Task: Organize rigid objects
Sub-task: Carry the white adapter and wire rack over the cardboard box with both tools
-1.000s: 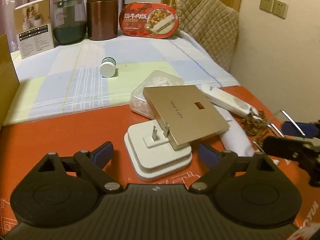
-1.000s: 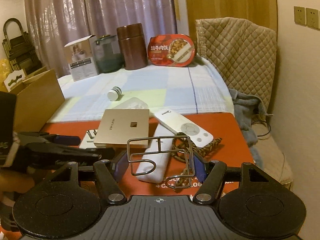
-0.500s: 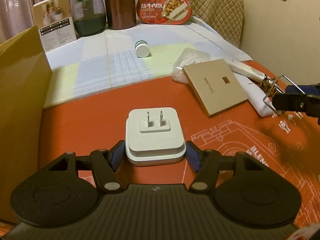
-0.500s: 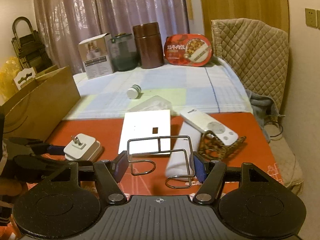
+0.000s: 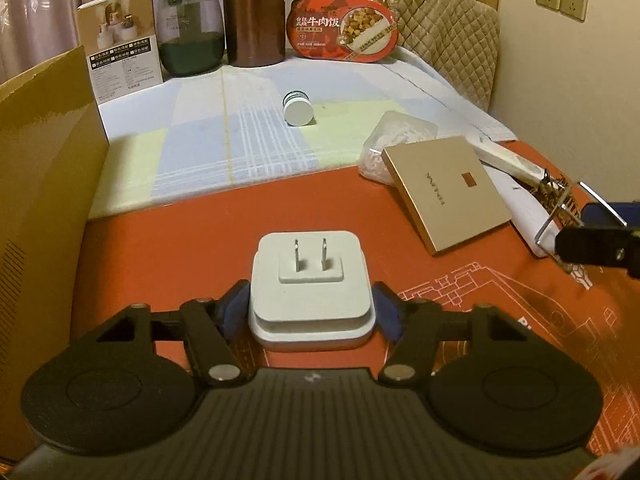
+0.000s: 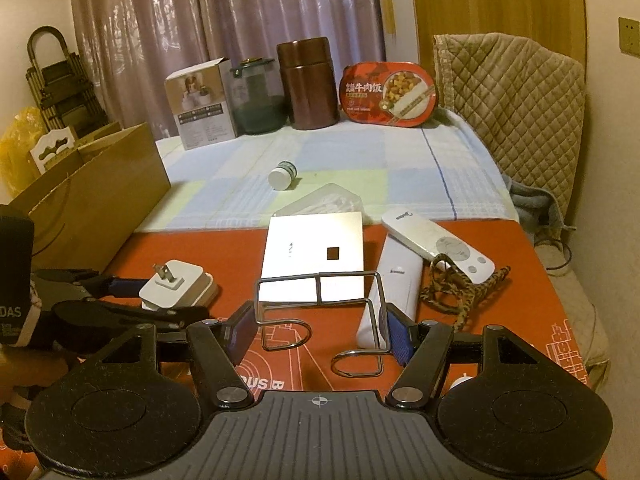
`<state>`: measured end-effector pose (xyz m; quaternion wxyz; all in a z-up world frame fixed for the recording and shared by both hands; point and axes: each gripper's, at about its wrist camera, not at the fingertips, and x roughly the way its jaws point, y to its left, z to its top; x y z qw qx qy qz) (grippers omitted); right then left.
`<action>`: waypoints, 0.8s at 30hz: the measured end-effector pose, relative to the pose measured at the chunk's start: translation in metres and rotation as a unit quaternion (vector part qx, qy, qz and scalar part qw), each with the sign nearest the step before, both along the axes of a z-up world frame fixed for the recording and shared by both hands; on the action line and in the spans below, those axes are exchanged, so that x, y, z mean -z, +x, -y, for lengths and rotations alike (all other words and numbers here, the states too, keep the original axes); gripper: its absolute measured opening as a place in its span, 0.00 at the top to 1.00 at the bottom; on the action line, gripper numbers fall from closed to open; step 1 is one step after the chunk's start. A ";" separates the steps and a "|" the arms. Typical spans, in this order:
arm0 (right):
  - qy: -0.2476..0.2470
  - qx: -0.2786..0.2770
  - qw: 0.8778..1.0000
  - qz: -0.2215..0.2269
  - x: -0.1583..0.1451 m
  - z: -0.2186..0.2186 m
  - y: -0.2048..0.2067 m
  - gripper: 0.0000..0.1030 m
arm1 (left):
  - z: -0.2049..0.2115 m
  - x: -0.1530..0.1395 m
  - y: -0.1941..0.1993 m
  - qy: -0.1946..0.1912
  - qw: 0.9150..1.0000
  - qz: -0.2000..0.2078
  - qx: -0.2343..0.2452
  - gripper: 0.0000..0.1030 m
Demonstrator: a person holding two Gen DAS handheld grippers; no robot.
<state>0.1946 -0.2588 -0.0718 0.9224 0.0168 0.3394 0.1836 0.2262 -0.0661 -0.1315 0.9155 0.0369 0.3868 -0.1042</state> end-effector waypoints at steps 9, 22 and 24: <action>-0.001 0.006 1.000 0.004 -0.015 -0.002 -0.004 0.39 | 0.001 -0.041 -0.018 -0.004 1.000 0.016 0.011 0.42; -0.003 -0.014 0.999 0.030 -0.093 -0.033 -0.026 0.39 | -0.029 -0.145 -0.061 -0.005 0.997 0.074 0.008 0.42; -0.004 -0.025 0.999 0.037 -0.105 -0.045 -0.029 0.39 | -0.041 -0.157 -0.068 0.000 0.997 0.082 0.005 0.42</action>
